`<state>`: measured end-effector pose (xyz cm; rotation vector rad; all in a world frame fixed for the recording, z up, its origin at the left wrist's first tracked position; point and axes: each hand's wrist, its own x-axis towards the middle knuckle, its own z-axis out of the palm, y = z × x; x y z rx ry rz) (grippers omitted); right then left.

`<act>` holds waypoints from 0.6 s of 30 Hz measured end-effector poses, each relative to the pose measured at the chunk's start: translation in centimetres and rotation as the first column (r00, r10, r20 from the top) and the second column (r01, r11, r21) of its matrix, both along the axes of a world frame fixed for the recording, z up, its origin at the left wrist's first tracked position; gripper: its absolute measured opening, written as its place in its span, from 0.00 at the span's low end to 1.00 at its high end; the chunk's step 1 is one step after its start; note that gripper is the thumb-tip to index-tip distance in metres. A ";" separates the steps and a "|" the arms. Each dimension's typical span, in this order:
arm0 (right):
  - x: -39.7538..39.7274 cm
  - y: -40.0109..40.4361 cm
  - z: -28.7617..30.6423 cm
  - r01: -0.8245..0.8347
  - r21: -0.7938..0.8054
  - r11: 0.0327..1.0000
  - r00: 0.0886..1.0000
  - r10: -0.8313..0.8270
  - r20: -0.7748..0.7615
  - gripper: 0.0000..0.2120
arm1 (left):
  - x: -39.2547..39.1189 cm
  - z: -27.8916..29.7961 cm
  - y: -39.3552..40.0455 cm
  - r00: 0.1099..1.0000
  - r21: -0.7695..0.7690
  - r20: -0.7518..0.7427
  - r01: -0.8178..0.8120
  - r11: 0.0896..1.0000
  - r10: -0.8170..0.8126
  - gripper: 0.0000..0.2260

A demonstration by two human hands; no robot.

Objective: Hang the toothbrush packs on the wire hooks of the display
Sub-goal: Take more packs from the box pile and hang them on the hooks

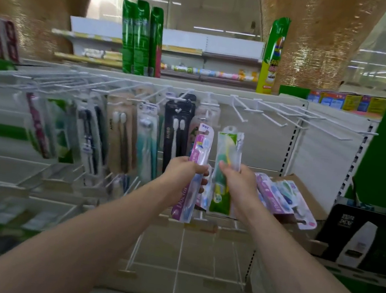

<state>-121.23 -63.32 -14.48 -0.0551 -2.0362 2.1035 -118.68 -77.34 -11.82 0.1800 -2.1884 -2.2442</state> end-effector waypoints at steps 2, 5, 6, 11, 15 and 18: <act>0.5 -2.1 -0.1 -0.007 0.001 1.000 1.000 0.007 -0.009 0.08 | 0.5 0.1 -2.0 1.000 -0.036 -0.009 0.010 0.999 -0.010 0.06; 1.4 -5.2 0.1 -0.024 0.019 1.000 1.000 0.024 0.005 0.05 | 1.2 0.1 -5.3 1.000 -0.078 -0.017 0.021 0.997 -0.023 0.07; 1.6 -6.2 0.0 -0.031 0.025 0.999 0.999 0.031 0.009 0.04 | 1.5 0.0 -6.3 0.999 -0.077 -0.016 0.028 0.997 -0.029 0.11; 3.1 -10.9 -0.7 -0.037 0.033 0.999 0.999 0.038 -0.023 0.04 | 2.4 -0.7 -11.1 1.000 -0.038 -0.022 0.011 0.999 -0.012 0.09; 4.3 -15.1 -0.9 -0.065 0.057 0.996 0.998 0.066 -0.019 0.10 | 3.5 -1.3 -15.7 0.999 -0.017 -0.047 -0.022 1.000 0.021 0.10; 4.9 -19.0 -0.9 -0.083 0.074 0.994 0.996 0.085 -0.023 0.19 | 4.2 -1.4 -19.6 0.993 0.021 -0.061 -0.102 0.995 0.103 0.09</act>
